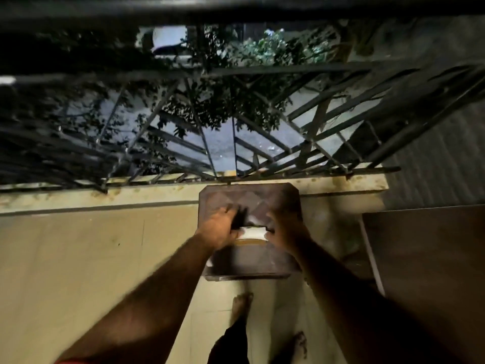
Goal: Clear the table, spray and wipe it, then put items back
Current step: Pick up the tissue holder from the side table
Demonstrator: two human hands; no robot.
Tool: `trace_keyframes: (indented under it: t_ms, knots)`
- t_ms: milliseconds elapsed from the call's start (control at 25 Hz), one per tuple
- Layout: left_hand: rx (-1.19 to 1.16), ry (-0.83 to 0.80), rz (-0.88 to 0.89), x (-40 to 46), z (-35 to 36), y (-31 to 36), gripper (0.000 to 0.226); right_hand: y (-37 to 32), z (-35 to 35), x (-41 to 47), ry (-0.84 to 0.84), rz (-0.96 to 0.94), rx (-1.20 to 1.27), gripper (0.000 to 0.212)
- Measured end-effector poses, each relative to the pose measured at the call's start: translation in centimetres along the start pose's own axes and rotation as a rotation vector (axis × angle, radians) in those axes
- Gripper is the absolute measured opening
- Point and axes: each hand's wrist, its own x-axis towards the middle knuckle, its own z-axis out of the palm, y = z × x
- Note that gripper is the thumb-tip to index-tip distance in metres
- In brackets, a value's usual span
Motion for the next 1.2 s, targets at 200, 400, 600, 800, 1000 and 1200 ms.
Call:
trace_keyframes:
  t_ms: [200,400,600,800,1000,1200]
  knots:
    - [0.009,-0.062,-0.014,1.9,5.6,-2.4,0.089,0.8,6.2,2.4,-0.128,-0.015,-0.066,0.077]
    - [0.047,-0.018,-0.041,3.7,8.0,-3.2,0.063,1.8,9.2,4.8,-0.130,-0.014,-0.063,0.058]
    - [0.084,-0.009,-0.012,2.8,6.7,-2.3,0.051,1.8,8.0,3.9,-0.134,0.020,-0.002,0.044]
    - [0.115,0.024,0.167,1.8,1.2,3.7,0.045,3.3,1.5,-0.7,0.030,0.123,0.078,0.044]
    - [0.210,0.047,0.454,2.0,-3.6,16.3,0.041,9.1,-6.8,-9.4,0.312,0.251,0.001,0.045]
    - [0.306,0.100,0.767,-0.8,-3.3,32.7,0.038,15.8,-15.8,-21.9,0.523,0.405,0.149,0.038]
